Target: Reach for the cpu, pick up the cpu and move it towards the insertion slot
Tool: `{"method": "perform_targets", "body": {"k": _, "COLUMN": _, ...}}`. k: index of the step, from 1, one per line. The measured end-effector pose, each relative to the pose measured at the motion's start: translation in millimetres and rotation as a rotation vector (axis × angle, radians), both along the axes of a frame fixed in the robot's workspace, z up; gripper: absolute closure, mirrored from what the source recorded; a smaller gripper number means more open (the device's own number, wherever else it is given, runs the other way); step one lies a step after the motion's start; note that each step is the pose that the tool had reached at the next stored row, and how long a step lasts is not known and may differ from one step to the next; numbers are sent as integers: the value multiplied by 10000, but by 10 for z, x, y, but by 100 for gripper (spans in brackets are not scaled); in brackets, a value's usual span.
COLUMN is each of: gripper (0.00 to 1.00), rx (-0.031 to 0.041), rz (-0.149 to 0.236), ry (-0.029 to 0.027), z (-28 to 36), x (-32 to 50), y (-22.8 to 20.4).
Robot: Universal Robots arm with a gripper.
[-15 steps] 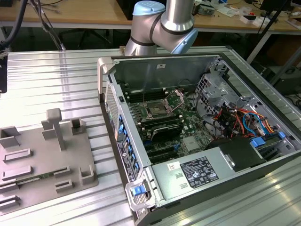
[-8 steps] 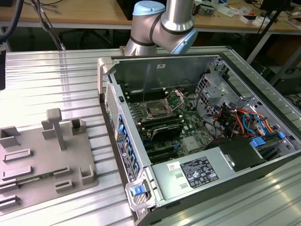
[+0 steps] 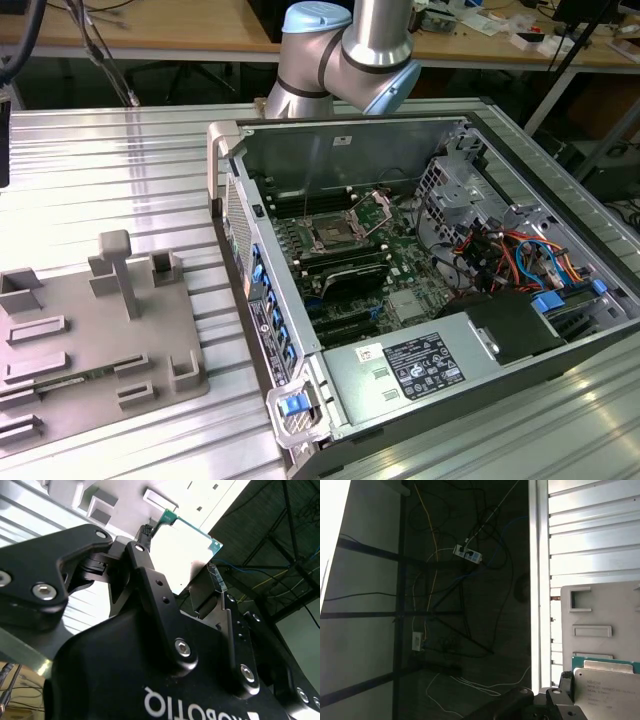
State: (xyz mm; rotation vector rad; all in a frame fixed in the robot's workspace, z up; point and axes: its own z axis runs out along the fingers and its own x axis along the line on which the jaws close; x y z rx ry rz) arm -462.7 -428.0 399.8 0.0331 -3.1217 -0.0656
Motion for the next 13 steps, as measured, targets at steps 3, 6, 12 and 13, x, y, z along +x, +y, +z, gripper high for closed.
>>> {"method": "perform_targets", "body": {"k": 3, "gripper": 45, "rx": -1, "rz": -2, "ry": 2, "z": 1, "x": 4, "y": 1}}
{"method": "perform_targets", "body": {"k": 6, "gripper": 45, "rx": 0, "rz": 1, "ry": 0, "z": 0, "x": 17, "y": 0}}
{"method": "perform_targets", "body": {"k": 12, "gripper": 45, "rx": 0, "rz": 0, "ry": 0, "z": -1, "x": 39, "y": 0}}
{"method": "perform_targets", "body": {"k": 13, "gripper": 45, "rx": 0, "rz": 1, "ry": 0, "z": 0, "x": 43, "y": 0}}
